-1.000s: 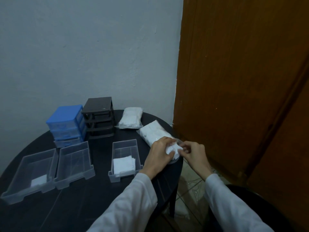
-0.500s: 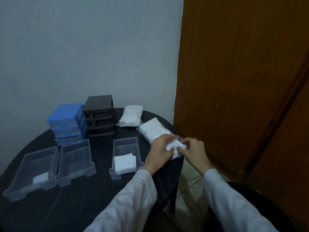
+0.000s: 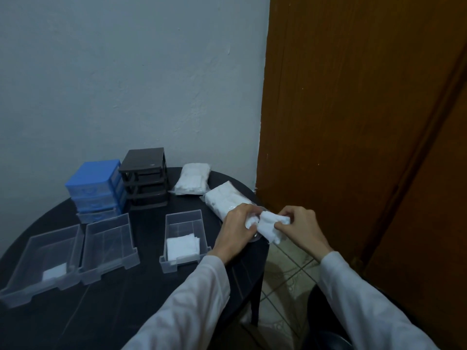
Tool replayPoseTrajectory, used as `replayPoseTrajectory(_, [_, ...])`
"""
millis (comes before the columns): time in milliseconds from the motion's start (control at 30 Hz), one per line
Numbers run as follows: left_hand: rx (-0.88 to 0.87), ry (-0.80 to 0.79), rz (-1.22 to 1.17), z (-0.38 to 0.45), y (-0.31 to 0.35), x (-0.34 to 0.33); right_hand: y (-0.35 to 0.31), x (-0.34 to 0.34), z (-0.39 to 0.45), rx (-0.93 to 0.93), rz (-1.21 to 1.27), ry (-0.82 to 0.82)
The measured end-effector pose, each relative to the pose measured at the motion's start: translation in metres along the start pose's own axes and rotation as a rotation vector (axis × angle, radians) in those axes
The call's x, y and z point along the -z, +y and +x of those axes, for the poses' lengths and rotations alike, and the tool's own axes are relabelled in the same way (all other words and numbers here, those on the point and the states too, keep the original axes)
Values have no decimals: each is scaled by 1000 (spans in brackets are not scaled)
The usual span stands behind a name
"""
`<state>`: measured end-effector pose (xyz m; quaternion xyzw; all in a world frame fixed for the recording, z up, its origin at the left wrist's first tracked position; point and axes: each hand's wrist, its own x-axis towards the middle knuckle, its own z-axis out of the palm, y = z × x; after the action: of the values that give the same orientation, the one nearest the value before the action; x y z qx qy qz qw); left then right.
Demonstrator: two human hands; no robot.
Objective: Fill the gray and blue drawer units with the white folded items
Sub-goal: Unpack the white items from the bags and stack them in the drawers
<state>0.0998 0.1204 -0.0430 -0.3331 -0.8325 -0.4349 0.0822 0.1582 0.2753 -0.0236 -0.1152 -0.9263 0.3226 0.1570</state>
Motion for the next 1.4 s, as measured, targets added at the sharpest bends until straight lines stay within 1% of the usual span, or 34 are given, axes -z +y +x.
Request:
replayPoseTrajectory(133, [-26, -25, 11, -1, 2, 1, 1, 17, -4, 10, 49, 42])
replayPoseTrajectory(267, [-28, -17, -75, -2, 10, 6, -5, 30, -5, 30, 107, 66])
replayPoseTrajectory(333, [10, 30, -140, -5, 13, 13, -11, 33, -4, 57, 135, 71])
replayPoseTrajectory(433, [59, 147, -182, -12, 12, 32, -23, 28, -4, 110, 164, 61])
replayPoseTrajectory(567, [110, 281, -138, -33, -6, 68, -43, 11, -1, 151, 208, -6])
replayPoseTrajectory(667, [202, 349, -98, -54, -27, 90, -62, -6, 2, 178, 246, -81])
replayPoseTrajectory(733, [266, 389, -78, -65, -40, 98, -75, -20, 3, 204, 233, -97])
replayPoseTrajectory(900, [407, 364, -191, -80, -54, 101, -100, -51, 9, 296, 216, -171])
replayPoseTrajectory(1000, [448, 341, -277, -83, -58, 99, -109, -64, 13, 344, 238, -205])
replayPoseTrajectory(1233, [428, 311, -413, -88, -48, 100, -128, -90, 31, 388, 139, -226])
replayPoseTrajectory(1400, [428, 303, -404, -89, -57, 96, -131, -112, 42, 393, 53, -277])
